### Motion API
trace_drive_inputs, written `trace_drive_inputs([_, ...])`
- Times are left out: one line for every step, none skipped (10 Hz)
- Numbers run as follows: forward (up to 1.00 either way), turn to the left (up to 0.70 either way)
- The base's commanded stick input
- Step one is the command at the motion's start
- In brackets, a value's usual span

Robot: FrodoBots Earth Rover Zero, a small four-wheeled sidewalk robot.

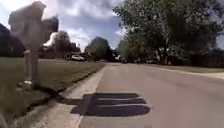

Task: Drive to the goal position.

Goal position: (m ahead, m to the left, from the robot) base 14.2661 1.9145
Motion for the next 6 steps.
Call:
trace_drive_inputs([1.0, 0.0])
trace_drive_inputs([1.0, 0.0])
trace_drive_inputs([1.0, 0.0])
trace_drive_inputs([1.0, 0.0])
trace_drive_inputs([1.0, 0.0])
trace_drive_inputs([1.0, 0.0])
